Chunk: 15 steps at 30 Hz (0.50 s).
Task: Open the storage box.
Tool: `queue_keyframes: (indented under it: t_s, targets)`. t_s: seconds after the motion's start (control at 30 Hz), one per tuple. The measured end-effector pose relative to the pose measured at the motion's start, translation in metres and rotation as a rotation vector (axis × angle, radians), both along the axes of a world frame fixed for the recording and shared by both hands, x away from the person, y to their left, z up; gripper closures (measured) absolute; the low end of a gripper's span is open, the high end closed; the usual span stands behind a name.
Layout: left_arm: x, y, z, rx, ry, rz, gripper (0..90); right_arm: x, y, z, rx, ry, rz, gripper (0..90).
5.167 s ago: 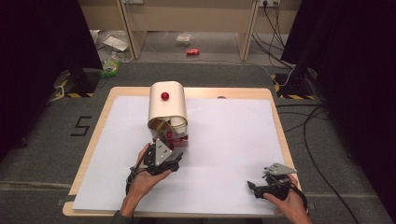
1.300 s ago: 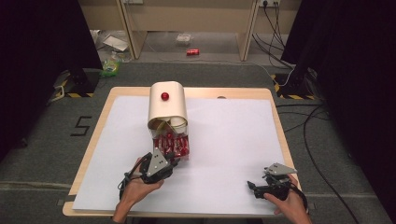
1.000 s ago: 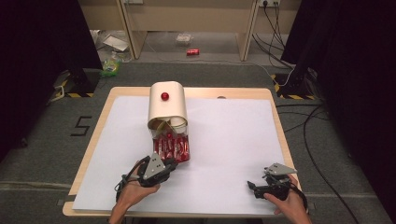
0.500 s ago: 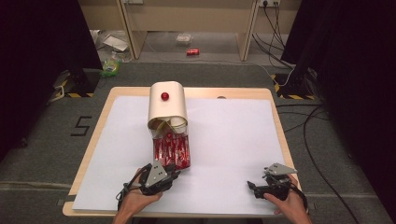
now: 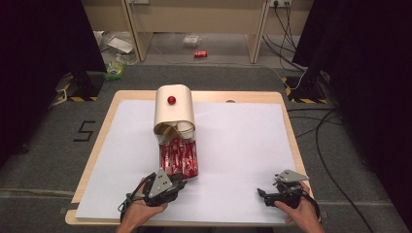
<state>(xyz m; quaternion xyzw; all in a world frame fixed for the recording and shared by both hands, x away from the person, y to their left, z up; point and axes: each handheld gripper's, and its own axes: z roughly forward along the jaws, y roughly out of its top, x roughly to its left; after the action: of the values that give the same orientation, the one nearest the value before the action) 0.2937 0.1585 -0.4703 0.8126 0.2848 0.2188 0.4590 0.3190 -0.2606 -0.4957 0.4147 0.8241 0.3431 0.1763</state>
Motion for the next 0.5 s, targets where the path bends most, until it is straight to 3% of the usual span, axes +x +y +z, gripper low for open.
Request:
queue_keyframes:
  t_s: [0.3,0.43,0.5]
  targets:
    - [-0.0010,-0.0003,0.0021,0.002,0.014,0.004,66.1,0.0000,0.0001,0.0000,0.000,0.000,0.000,11.2]
    - [0.0004,-0.0026,0.0008,0.029,0.025,0.008,56.6,0.0001,0.0000,0.0000,0.000,0.000,0.000,11.2]
    - [0.0007,-0.0031,0.0006,0.022,0.029,0.008,54.2,0.0001,0.0000,0.0000,0.000,0.000,0.000,11.2]
